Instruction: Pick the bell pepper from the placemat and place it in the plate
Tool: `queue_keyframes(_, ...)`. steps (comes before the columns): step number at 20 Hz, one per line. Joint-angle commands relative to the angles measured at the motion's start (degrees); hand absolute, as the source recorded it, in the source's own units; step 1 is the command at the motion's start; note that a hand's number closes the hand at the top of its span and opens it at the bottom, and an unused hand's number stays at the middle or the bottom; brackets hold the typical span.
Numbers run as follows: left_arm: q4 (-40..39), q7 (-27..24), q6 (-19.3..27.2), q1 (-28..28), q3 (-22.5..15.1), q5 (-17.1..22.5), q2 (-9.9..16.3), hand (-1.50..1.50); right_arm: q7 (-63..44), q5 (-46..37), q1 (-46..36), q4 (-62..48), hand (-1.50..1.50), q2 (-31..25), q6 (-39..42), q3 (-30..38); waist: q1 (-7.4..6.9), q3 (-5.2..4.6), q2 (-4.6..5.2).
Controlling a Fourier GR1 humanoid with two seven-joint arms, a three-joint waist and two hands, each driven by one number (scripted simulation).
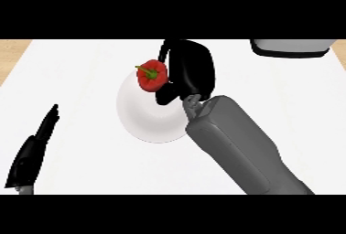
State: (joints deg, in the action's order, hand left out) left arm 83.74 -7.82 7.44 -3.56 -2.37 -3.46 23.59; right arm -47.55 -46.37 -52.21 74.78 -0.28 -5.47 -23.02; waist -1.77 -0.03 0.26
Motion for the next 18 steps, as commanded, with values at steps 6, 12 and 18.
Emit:
queue_keyframes(6, 2.3, 0.4, -1.1, -0.3, 1.5, -0.4, 0.4, 0.0, 8.1, 13.7, -6.4, -23.9, 1.5, 0.3, -11.2, -5.8, -1.17, 0.01, 0.32)
queue_keyframes(12, 4.1, 2.7, 0.0, -1.0, -1.5, -2.4, -2.3, 0.0, 3.4, 23.4, -8.7, -30.7, -1.5, 0.3, -23.3, -7.0, -1.81, 0.03, 0.35)
queue_keyframes(18, 1.2, 0.8, -2.8, 0.8, 0.9, -0.9, -0.9, 0.0, 9.2, 29.4, -10.9, -33.7, -1.5, 0.3, -34.2, -11.0, -1.99, 0.02, 0.4)
